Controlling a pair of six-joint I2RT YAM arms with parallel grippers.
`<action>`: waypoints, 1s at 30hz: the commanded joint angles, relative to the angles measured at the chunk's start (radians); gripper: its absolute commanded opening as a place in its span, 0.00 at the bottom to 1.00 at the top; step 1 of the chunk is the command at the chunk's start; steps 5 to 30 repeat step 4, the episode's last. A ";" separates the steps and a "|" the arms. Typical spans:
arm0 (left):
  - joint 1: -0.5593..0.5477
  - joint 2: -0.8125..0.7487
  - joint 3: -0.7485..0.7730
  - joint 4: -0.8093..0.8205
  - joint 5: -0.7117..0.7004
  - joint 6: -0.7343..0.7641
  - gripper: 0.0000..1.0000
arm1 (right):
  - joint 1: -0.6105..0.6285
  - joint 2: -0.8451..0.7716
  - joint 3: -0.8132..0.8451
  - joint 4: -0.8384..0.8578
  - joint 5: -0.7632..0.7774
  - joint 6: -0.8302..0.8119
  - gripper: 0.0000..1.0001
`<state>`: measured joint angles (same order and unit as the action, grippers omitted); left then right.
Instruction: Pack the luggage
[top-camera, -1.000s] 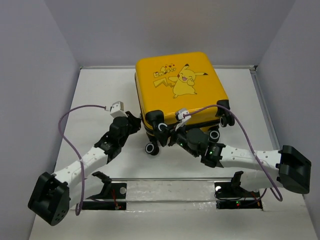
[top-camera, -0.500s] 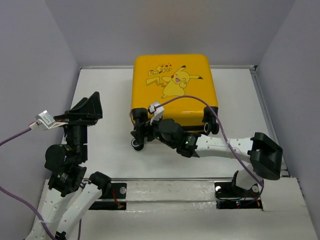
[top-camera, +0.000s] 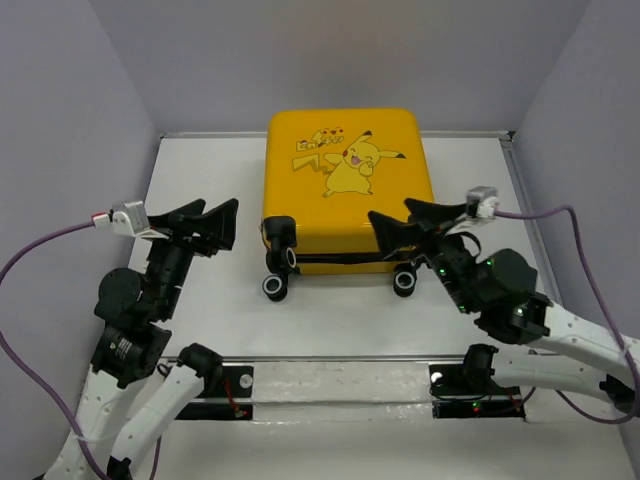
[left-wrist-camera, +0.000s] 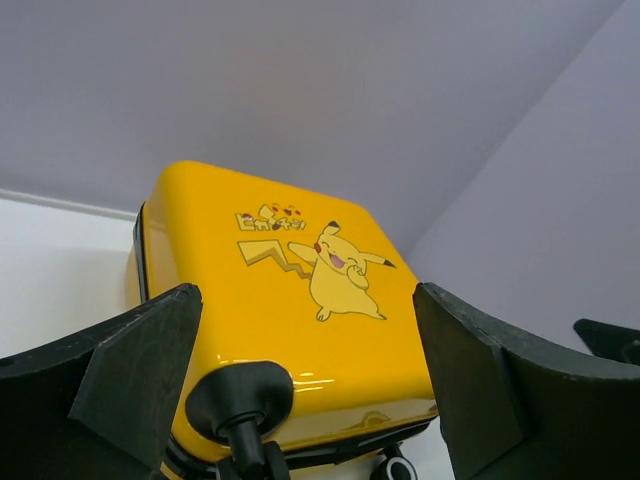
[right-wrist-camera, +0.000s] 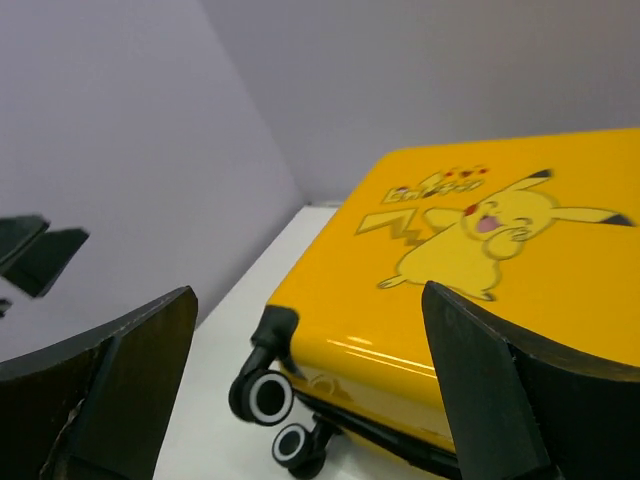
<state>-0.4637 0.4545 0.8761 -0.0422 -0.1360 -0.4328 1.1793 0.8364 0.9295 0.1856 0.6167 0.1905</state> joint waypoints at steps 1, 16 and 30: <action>-0.001 -0.028 0.057 0.019 0.050 0.054 0.99 | 0.005 -0.147 -0.095 -0.071 0.219 -0.080 1.00; -0.001 -0.019 0.044 0.018 0.047 0.049 0.99 | 0.005 -0.201 -0.142 -0.071 0.248 -0.071 1.00; -0.001 -0.019 0.044 0.018 0.047 0.049 0.99 | 0.005 -0.201 -0.142 -0.071 0.248 -0.071 1.00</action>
